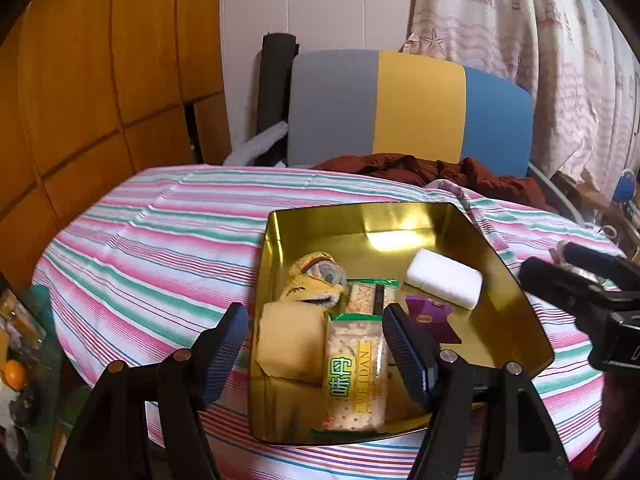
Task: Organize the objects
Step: 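Place the cracker packet and white foam block into the gold tray with both tools, then move both tools back toward the scattered items beside the tray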
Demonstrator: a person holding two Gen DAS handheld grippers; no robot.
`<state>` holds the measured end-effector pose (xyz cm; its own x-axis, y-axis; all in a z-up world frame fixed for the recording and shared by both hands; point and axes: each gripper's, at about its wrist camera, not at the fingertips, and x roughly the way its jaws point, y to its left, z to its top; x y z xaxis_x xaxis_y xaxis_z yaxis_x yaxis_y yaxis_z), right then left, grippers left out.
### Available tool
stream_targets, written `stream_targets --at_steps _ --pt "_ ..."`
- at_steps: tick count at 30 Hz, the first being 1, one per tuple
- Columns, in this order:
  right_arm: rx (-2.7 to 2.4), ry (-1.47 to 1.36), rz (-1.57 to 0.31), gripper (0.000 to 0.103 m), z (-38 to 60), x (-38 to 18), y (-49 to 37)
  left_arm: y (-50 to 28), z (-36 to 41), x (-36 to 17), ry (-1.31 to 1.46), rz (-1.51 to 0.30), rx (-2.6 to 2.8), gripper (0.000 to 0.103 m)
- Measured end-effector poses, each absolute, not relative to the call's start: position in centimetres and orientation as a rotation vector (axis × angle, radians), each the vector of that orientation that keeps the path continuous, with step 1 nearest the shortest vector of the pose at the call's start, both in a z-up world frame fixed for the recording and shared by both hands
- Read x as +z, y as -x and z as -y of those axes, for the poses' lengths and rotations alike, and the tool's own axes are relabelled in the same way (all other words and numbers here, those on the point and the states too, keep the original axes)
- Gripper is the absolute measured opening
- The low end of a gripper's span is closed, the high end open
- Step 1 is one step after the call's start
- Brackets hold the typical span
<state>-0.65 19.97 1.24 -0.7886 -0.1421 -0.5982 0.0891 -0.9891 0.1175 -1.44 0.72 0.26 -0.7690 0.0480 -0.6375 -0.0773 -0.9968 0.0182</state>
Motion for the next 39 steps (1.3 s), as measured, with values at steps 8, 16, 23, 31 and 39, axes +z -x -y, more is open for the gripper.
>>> stream_targets --at_steps 8,16,23,31,39 --pt "-2.945 -0.973 0.151 0.103 -21.5 0.7 -0.9 1.1 -1.4 -0.1 1.052 -0.1 2.874 0.071" --pt "-3.008 -1.008 0.157 0.103 -23.0 0.1 -1.8 0.8 -2.1 -0.1 1.051 -0.123 2.84 0.071" --pt "-3.043 -1.065 0.237 0.103 -26.2 -0.1 -2.4 0.8 -2.9 0.4 1.031 -0.148 2.818 0.071" --pt "-3.099 -1.191 0.429 0.103 -32.6 -0.7 -2.9 0.9 -4.0 0.6 1.012 -0.135 2.752 0.071" --pt "-3.216 -1.338 0.715 0.103 -43.2 -0.8 -4.8 1.2 -5.0 0.3 1.033 -0.091 2.659 0.071"
